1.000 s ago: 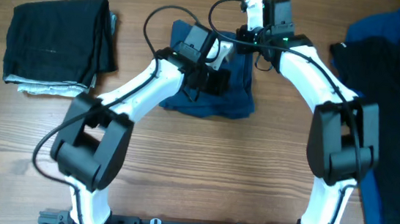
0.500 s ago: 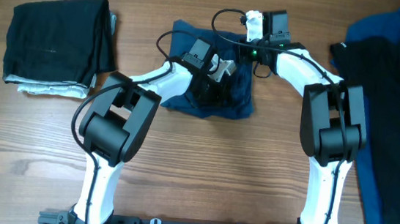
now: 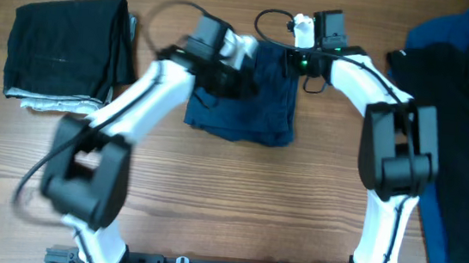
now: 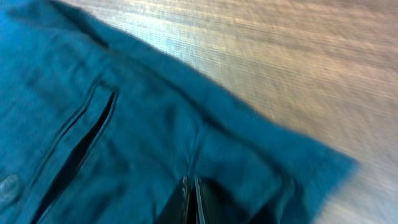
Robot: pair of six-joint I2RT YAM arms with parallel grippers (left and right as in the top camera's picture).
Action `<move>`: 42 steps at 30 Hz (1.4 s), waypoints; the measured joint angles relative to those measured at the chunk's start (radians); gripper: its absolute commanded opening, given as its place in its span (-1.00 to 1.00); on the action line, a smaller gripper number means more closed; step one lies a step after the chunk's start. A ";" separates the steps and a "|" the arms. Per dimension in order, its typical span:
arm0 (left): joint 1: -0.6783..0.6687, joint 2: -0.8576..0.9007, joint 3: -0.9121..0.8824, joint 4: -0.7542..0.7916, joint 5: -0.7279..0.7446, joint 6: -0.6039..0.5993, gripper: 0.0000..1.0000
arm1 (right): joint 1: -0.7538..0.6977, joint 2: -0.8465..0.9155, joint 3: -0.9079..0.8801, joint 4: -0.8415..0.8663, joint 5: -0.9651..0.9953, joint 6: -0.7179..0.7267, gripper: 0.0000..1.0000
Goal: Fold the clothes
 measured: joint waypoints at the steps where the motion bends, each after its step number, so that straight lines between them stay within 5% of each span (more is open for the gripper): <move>1: 0.022 -0.040 0.002 -0.019 -0.043 0.000 -0.92 | -0.003 -0.026 -0.003 -0.043 -0.001 0.000 -0.91; 9: 0.132 0.019 0.000 -0.055 -0.203 0.000 -0.92 | -0.004 -0.245 -0.016 -0.460 -0.084 -0.039 -0.92; 19: 0.136 0.203 -0.010 -0.013 -0.216 -0.002 -0.92 | 0.022 -0.233 -0.399 -0.240 -0.119 -0.011 -0.91; 24: 0.136 0.198 -0.010 0.021 -0.216 -0.002 -0.93 | 0.021 -0.238 -0.408 -0.251 -0.132 0.013 -0.88; 26: 0.136 0.178 -0.011 0.019 -0.217 -0.002 -0.92 | 0.022 -0.240 -0.384 -0.314 -0.130 0.016 -0.48; 28: 0.136 0.116 -0.011 0.020 -0.220 -0.002 -0.92 | 0.023 -0.253 -0.333 -0.369 -0.126 0.020 0.22; 30: 0.137 0.034 -0.011 0.015 -0.220 -0.010 -0.92 | 0.023 -0.285 -0.277 -0.402 -0.112 0.043 0.28; 34: 0.153 -0.141 -0.010 -0.046 -0.243 -0.055 -0.69 | 0.023 -0.389 -0.163 -0.388 -0.067 0.154 0.28; 38: 0.182 -0.191 -0.008 -0.141 -0.260 -0.093 -0.69 | 0.023 -0.397 -0.157 -0.332 0.016 0.221 0.23; 39: 0.186 -0.190 -0.008 -0.171 -0.274 -0.099 -0.91 | 0.023 -0.384 -0.157 -0.304 0.029 0.221 0.04; 41: 0.188 -0.188 -0.009 -0.208 -0.302 -0.110 -0.92 | 0.027 -0.344 -0.160 -0.226 0.050 0.204 -0.80; 42: 0.188 -0.188 -0.009 -0.218 -0.312 -0.110 -0.92 | 0.031 -0.327 -0.160 -0.185 0.055 0.182 -0.91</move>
